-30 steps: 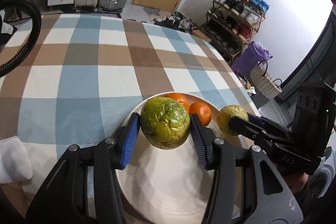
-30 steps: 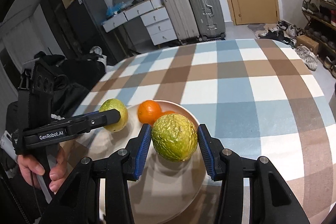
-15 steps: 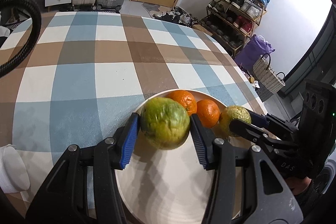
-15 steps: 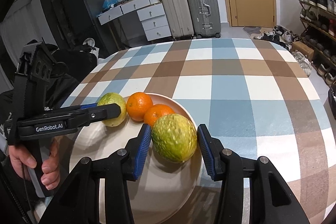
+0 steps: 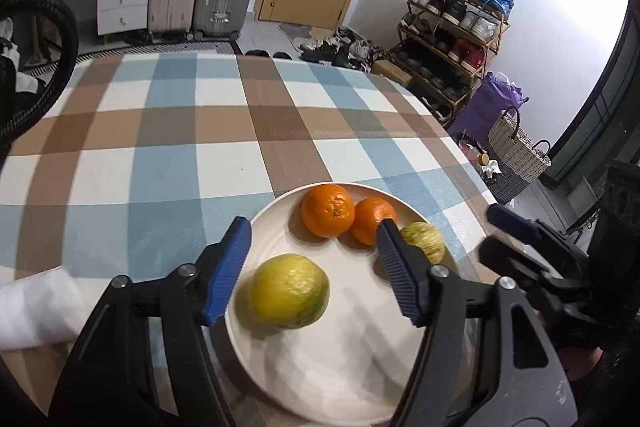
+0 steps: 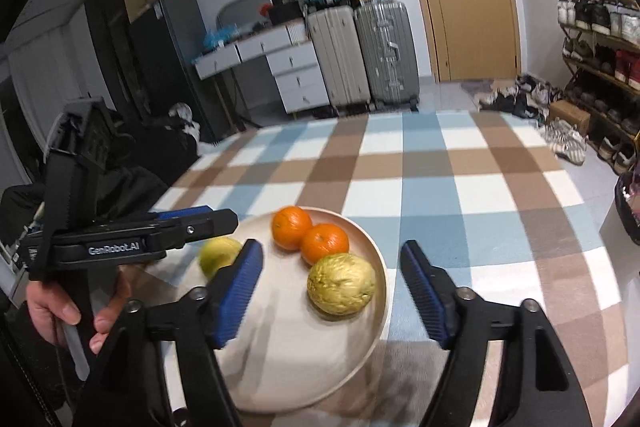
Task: Organize fruits
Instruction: 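Open both tools to release the green fruits on the plate and withdraw, then move both tools toward the dark plums beside the plate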
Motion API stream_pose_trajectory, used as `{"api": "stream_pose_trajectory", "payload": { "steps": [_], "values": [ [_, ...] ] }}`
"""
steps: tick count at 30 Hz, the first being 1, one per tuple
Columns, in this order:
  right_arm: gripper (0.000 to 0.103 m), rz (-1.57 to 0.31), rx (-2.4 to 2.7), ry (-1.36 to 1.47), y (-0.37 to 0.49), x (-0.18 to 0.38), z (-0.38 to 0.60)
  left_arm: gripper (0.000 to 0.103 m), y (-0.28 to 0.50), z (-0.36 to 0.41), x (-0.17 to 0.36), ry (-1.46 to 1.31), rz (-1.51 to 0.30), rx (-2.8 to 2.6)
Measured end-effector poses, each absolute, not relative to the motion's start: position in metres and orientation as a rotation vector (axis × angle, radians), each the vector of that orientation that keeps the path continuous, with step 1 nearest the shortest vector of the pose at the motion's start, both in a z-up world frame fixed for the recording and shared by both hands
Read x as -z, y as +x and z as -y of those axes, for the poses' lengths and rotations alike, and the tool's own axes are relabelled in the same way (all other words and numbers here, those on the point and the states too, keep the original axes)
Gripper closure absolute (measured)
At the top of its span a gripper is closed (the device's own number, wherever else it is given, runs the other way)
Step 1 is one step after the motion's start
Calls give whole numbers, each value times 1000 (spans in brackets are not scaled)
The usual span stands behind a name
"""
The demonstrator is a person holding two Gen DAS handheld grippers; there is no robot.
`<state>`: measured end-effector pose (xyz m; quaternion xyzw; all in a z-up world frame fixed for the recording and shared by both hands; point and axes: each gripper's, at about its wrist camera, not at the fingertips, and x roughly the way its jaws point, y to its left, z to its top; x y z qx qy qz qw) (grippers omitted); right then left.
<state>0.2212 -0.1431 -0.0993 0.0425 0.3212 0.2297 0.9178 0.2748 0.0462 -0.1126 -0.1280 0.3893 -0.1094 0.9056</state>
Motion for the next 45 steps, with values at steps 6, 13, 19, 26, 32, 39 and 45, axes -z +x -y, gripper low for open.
{"api": "stream_pose_trajectory", "payload": {
  "steps": [6,13,19,26,32,39,45],
  "values": [
    [14,-596,-442,94,182,77,155,21,236,-40,81,-280,-748,195],
    [6,-539,-431,122,131,58,171,15,185,-19,52,-207,-691,170],
    [5,-530,-423,133,100,53,176,2,139,-8,33,-186,-639,147],
    [1,-517,-424,137,74,52,175,1,96,-10,24,-192,-621,97],
    [0,-541,-427,148,61,58,173,1,71,-16,35,-195,-637,48],
    [0,-610,-465,152,57,74,162,1,48,-29,66,-231,-679,19],
    [0,-744,-492,170,71,103,147,1,41,-34,99,-243,-736,23]
  ]
}}
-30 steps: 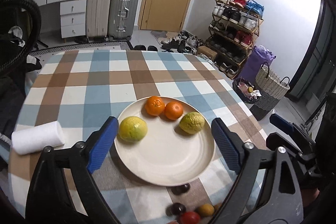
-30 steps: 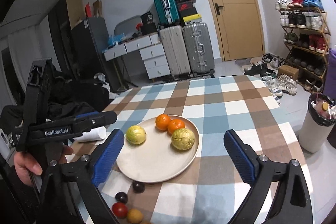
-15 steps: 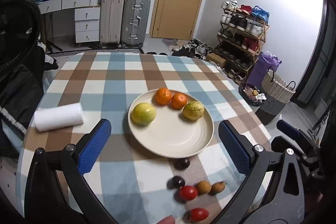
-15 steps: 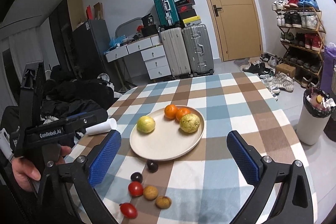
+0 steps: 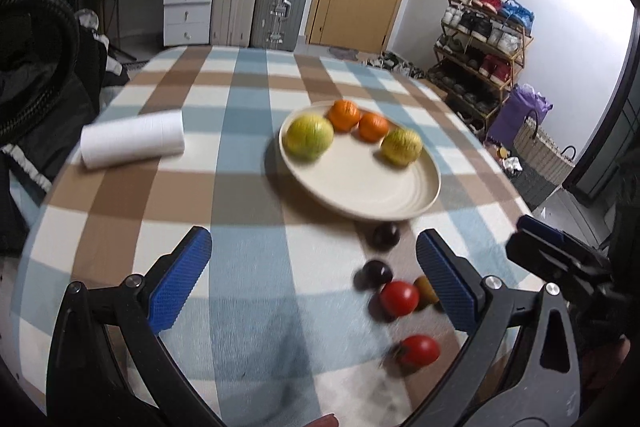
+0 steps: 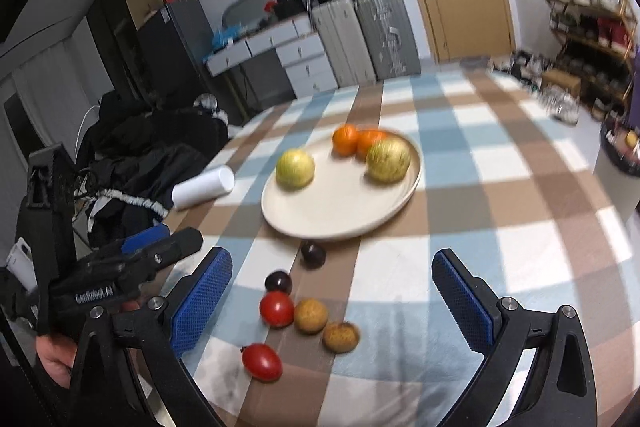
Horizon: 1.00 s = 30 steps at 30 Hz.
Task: Organize fruits
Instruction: 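Move both tools toward the dark plums beside the plate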
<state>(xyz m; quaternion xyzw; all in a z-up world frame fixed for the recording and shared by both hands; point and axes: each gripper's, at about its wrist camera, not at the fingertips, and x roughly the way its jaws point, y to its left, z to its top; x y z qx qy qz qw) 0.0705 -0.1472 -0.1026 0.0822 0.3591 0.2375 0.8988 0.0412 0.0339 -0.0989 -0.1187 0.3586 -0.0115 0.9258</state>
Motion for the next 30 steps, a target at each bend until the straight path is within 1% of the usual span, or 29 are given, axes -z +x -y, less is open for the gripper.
{"api": "stream_pose_trajectory", "payload": {
  "steps": [5,7,9,17,20,25,26,27,29,30],
  "values": [
    [1,-811,-526,183,86,120,133,1,44,-39,122,-263,-778,30],
    [5,-829,-530,186,92,125,128,1,46,-42,127,-268,-784,24],
    [12,-859,-541,185,100,130,121,1,49,-45,131,-271,-788,26],
    [24,-947,-554,198,124,151,101,1,58,-57,145,-294,-808,36],
    [26,-954,-555,181,127,154,95,1,62,-59,150,-298,-821,43],
    [27,-957,-553,155,132,154,86,1,68,-61,153,-339,-827,80],
    [28,-958,-553,150,133,154,85,1,69,-61,153,-340,-826,80],
    [32,-959,-553,144,134,154,84,1,70,-61,154,-338,-826,80],
    [37,-968,-556,138,135,155,82,1,72,-62,155,-354,-835,92],
    [37,-970,-554,136,136,156,81,1,72,-63,156,-372,-839,107]
  ]
}}
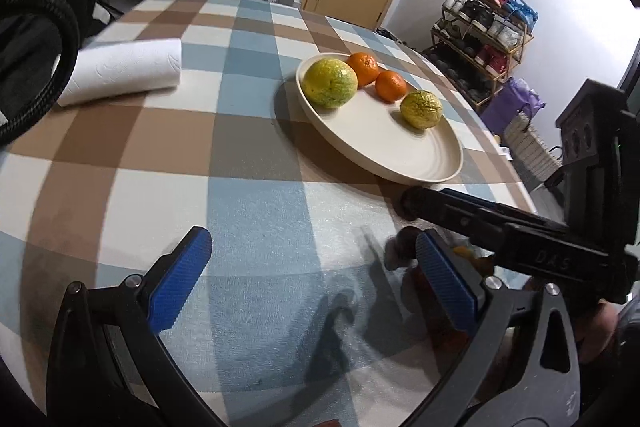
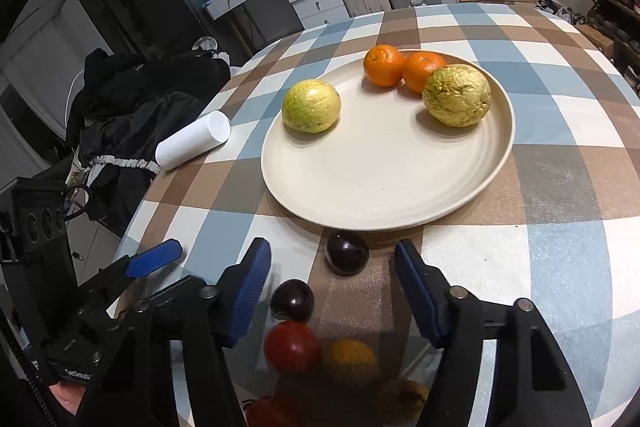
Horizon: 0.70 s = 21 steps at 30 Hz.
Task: Organize fruits
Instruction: 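Move both tools toward the dark plums beside the plate, then grasp a dark plum with the right tool while the left grasps another plum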
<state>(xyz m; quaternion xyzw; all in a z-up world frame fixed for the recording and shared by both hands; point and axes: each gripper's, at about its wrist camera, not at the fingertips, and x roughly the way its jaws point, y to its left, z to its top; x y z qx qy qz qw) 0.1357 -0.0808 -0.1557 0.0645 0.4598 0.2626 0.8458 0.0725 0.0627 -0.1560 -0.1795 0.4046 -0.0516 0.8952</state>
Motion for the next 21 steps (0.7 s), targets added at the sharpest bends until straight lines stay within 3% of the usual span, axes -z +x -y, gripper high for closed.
{"api": "stream_pose_trajectory", "payload": {
  "steps": [6,15,21],
  "values": [
    [56,-975,-519,103,137,158,77,1,75,-65,159,-407,-841,132],
    [77,-999,-522,116,139,163,80,1,74,-69,160,-401,-852,107],
    [79,-978,-514,168,135,163,92,1,74,-69,158,-400,-855,102]
  ]
}}
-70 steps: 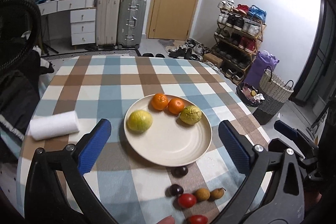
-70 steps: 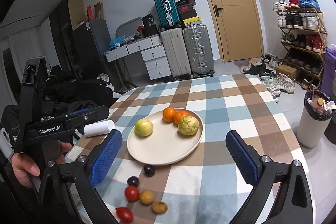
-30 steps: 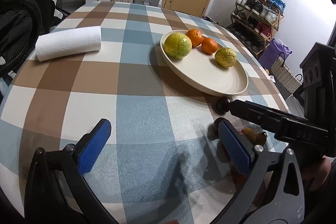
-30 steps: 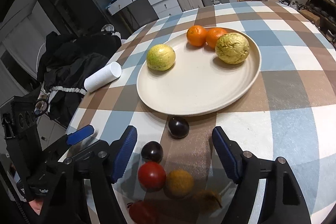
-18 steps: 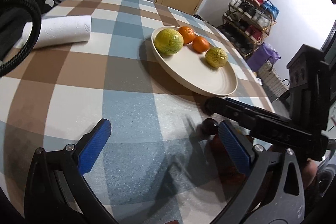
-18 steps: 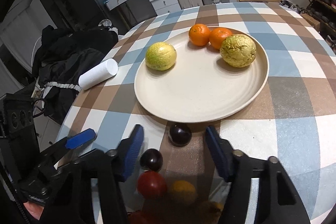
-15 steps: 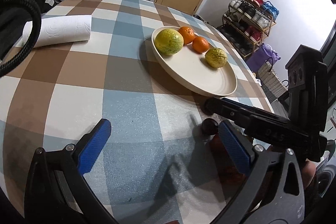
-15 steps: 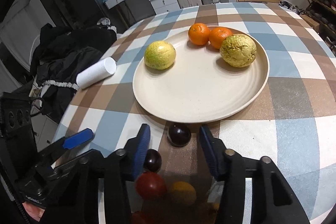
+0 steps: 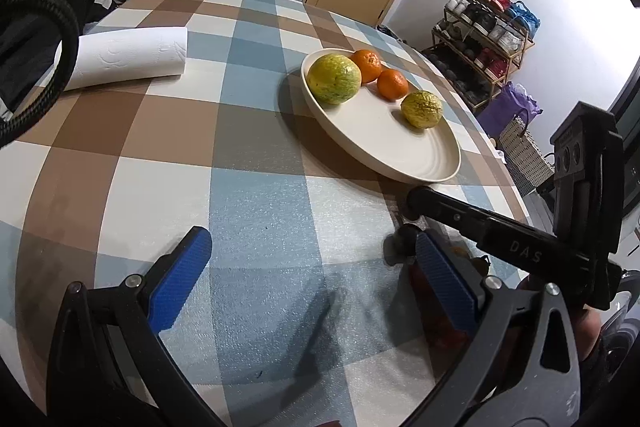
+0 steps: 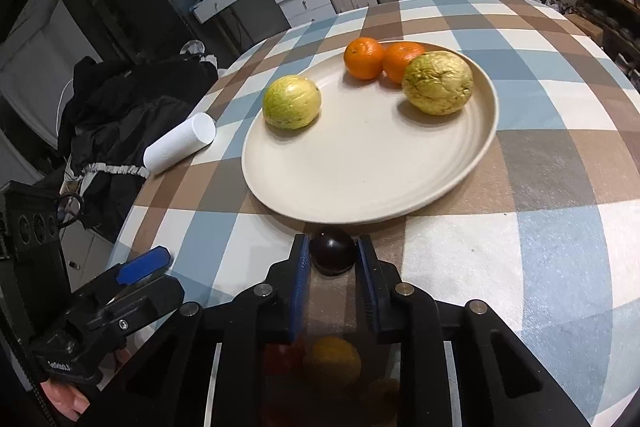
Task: Organize fruits
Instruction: 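Grasp a dark plum with the right tool while the left grasps another plum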
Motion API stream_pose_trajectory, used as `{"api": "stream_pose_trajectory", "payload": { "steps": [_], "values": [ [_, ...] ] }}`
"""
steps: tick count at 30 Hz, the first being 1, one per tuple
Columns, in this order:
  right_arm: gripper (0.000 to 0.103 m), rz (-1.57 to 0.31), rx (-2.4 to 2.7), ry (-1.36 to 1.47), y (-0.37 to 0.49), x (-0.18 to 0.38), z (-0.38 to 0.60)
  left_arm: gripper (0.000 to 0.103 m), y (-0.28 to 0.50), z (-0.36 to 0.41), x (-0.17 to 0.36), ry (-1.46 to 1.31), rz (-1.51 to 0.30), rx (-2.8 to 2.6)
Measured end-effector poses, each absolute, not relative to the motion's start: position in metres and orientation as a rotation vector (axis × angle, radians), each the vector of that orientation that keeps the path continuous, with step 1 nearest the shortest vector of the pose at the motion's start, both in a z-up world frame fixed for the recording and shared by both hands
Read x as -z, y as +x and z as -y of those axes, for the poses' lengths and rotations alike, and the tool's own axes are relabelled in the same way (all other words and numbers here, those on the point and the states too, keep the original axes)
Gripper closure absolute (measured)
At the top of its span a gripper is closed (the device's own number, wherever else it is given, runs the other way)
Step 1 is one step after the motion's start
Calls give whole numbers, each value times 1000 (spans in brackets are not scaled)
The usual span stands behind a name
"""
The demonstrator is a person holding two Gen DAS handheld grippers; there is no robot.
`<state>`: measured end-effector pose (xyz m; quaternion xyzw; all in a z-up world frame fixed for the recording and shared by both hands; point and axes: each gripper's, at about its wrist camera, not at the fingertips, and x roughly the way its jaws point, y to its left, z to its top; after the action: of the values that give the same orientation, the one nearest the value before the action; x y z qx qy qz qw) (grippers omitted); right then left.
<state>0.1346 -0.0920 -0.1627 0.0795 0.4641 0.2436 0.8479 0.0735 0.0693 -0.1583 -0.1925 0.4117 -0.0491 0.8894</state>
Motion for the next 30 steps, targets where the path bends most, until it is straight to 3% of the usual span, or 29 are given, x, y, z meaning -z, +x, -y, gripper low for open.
{"api": "stream_pose_trajectory", "payload": {
  "steps": [21,28,30],
  "values": [
    [79,-797,-523,277,104,139,153,3,106,-25,151,-405,-946,242],
    [79,-735,-560,281,97,129,158,23,118,-12,145,-398,-1009,240],
    [79,-723,-567,273,96,127,159,34,120,-7,145,-378,-1027,241]
  ]
}}
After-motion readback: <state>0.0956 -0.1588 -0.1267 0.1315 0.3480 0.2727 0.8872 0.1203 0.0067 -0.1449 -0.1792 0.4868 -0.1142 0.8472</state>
